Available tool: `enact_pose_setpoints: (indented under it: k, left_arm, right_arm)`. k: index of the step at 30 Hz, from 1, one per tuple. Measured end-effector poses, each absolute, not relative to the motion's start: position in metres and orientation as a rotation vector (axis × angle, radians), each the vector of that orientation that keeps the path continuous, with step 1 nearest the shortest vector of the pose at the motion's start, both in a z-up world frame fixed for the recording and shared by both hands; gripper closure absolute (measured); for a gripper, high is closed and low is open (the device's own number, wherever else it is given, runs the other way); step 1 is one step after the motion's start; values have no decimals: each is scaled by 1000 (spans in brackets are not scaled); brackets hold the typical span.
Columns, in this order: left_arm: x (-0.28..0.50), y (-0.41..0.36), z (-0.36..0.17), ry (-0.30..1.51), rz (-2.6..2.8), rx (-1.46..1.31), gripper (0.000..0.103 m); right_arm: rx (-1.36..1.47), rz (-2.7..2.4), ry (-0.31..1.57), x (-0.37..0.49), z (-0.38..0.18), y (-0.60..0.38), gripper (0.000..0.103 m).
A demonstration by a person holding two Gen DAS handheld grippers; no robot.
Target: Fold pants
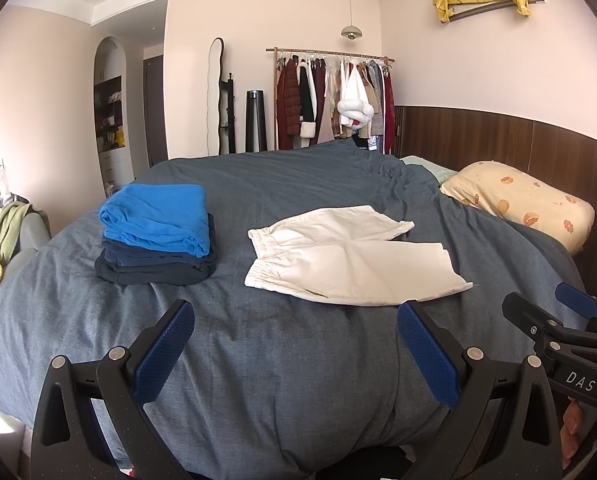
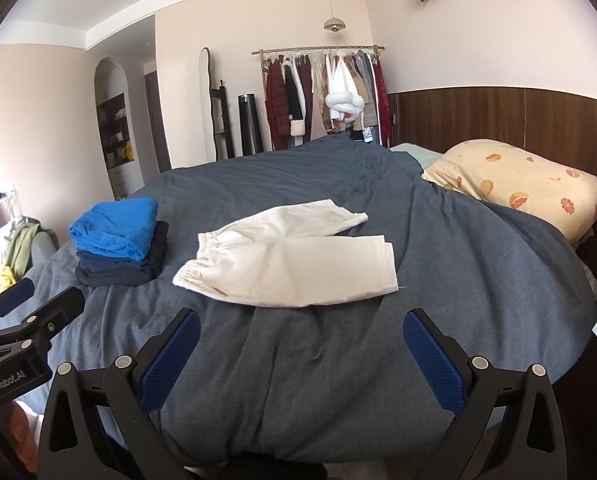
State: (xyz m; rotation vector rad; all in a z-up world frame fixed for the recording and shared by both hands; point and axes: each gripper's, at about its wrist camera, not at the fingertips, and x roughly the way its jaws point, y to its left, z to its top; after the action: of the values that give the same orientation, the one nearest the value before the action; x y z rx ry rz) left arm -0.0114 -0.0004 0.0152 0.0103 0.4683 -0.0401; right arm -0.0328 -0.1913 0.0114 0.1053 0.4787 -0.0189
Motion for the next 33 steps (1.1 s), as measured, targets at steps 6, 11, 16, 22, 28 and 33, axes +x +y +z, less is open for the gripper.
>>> enact_pose_setpoints:
  k: [6, 11, 16, 22, 28, 33]
  left_arm:
    - [-11, 0, 15, 469, -39, 9, 0]
    - [-11, 0, 15, 469, -39, 8, 0]
    - [-11, 0, 15, 470, -38, 10, 0]
    - [-7, 2, 13, 478, -34, 12, 0]
    - [9, 10, 1, 481, -2, 3, 0]
    - [35, 18, -16, 491, -19, 30, 0]
  right_arm:
    - [106, -17, 479, -33, 12, -191, 1]
    - [103, -13, 482, -32, 11, -192, 1]
    - [101, -11, 483, -31, 11, -192, 1]
    - [93, -3, 493, -26, 9, -191, 1]
    - [69, 2, 515, -11, 0, -183, 1]
    - [38, -2, 532, 10, -15, -175, 1]
